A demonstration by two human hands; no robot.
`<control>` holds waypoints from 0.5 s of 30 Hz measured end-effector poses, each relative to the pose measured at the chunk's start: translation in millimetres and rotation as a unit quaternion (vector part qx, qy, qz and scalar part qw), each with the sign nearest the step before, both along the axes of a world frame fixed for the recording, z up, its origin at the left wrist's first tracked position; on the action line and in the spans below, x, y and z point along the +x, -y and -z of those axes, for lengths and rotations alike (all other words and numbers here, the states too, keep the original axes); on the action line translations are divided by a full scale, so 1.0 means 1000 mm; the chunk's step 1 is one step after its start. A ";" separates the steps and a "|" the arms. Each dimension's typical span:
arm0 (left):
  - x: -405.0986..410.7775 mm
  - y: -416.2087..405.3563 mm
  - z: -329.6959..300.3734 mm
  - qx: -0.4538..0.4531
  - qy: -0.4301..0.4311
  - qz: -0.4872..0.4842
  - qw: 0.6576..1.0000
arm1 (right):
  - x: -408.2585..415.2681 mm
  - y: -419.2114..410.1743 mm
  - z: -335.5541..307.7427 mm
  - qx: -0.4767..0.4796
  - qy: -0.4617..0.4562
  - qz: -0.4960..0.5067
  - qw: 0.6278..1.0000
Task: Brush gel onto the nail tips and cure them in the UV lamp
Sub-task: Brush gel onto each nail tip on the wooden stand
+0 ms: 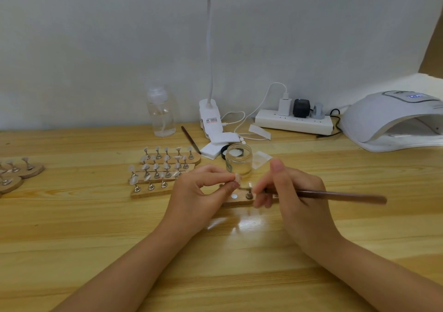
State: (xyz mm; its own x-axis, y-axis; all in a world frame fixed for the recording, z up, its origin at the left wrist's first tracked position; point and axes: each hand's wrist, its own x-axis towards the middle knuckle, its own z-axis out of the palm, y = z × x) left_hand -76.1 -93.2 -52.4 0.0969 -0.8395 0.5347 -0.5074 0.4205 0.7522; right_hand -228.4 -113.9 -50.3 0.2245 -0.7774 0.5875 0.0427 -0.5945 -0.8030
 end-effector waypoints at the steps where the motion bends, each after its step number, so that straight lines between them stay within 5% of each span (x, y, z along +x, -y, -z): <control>1: 0.000 0.000 0.000 0.000 -0.002 0.001 1.000 | 0.000 0.000 0.000 0.005 0.011 0.000 1.000; 15: 0.002 0.001 0.000 -0.039 -0.015 -0.007 0.999 | -0.004 0.002 -0.001 -0.044 -0.008 0.035 0.998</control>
State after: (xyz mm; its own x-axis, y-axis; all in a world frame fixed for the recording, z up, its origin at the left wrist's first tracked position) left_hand -73.9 -94.1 -52.4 0.1259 -0.7940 0.5947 -0.4919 0.4706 0.7325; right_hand -232.2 -115.9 -49.4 0.1809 -0.7370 0.6512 -0.0139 -0.6640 -0.7476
